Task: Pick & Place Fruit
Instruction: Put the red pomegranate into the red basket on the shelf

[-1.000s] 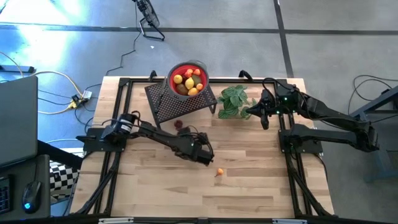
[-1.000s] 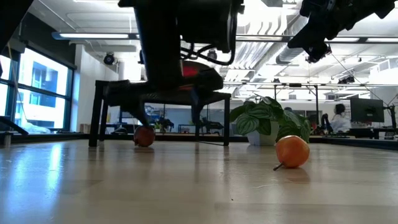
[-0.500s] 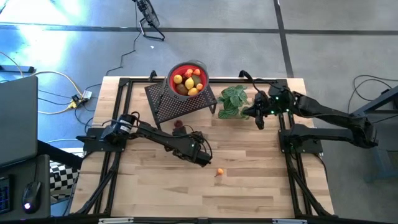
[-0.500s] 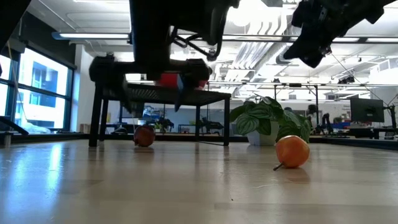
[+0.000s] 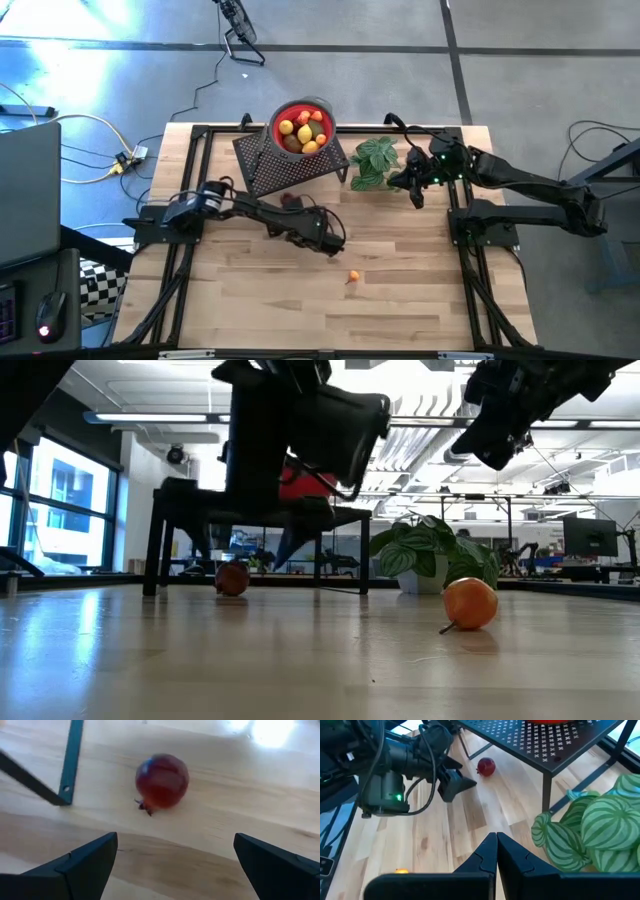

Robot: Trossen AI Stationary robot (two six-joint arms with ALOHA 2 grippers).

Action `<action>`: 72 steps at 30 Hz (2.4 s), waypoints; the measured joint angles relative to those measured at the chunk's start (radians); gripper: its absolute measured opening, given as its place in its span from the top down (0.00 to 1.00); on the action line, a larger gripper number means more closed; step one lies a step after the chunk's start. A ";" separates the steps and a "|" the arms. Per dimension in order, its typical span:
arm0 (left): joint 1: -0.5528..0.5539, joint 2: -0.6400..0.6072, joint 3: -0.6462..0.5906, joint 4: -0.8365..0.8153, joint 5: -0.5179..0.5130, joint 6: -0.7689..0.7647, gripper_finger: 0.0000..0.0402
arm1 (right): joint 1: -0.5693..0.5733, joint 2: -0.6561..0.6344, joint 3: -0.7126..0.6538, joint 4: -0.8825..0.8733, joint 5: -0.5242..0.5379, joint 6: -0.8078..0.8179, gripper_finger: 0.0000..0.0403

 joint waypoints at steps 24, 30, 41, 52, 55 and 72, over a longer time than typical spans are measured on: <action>0.026 0.000 -0.031 0.052 -0.003 0.064 0.03 | 0.000 0.000 0.000 0.002 -0.002 -0.019 0.99; 0.024 0.000 -0.031 0.075 -0.003 0.064 0.03 | 0.000 0.000 0.000 0.002 -0.002 -0.019 0.99; 0.024 0.000 -0.031 0.073 -0.007 0.071 0.03 | 0.000 0.000 0.000 0.002 -0.002 -0.019 0.99; 0.044 0.000 -0.031 0.069 -0.007 0.091 0.03 | 0.000 0.000 0.000 0.002 -0.002 -0.019 0.99; 0.060 0.000 -0.031 0.058 -0.008 0.093 0.03 | 0.000 0.000 0.000 0.002 -0.002 -0.019 0.99; 0.070 0.000 -0.099 0.045 -0.011 0.111 0.03 | 0.000 0.000 0.000 0.002 -0.002 -0.023 0.99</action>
